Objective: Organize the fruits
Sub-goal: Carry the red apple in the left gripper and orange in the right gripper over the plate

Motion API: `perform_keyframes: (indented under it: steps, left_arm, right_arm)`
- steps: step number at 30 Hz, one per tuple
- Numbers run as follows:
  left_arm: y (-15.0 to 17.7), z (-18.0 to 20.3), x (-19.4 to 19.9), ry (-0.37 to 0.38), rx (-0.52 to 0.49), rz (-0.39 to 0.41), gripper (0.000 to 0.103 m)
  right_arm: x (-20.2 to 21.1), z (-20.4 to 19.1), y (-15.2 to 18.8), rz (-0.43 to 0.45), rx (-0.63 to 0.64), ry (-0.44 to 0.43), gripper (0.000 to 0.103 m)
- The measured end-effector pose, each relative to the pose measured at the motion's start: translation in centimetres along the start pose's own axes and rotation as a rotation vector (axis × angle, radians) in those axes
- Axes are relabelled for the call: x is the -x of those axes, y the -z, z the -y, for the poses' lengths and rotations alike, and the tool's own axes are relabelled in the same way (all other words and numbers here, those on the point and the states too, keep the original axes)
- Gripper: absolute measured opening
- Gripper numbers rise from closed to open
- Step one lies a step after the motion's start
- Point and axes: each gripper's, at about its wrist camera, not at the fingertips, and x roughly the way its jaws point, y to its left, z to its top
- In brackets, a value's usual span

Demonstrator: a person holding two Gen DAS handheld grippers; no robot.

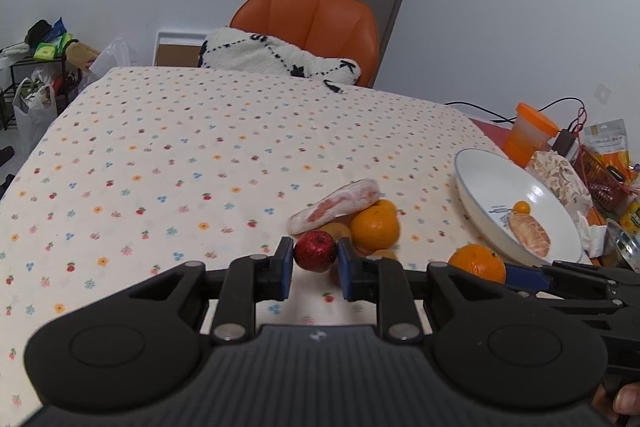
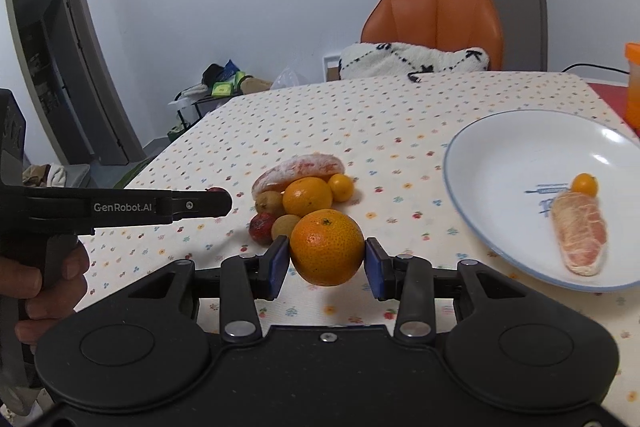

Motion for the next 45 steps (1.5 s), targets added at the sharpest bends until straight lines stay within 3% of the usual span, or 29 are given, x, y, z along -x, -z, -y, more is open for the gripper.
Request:
perform_keyframes:
  steps: [33, 45]
  left_arm:
    - [-1.4, 10.4, -3.1, 0.176, -0.154, 0.004, 0.022]
    - [-1.7, 12.9, -4.2, 0.196, -0.199, -0.002, 0.022]
  right_arm:
    - [7.5, 9.9, 0.0, 0.147, -0.135, 0.282, 0.038]
    - [7.3, 12.9, 0.8, 0.144, -0.194, 0.315, 0.038]
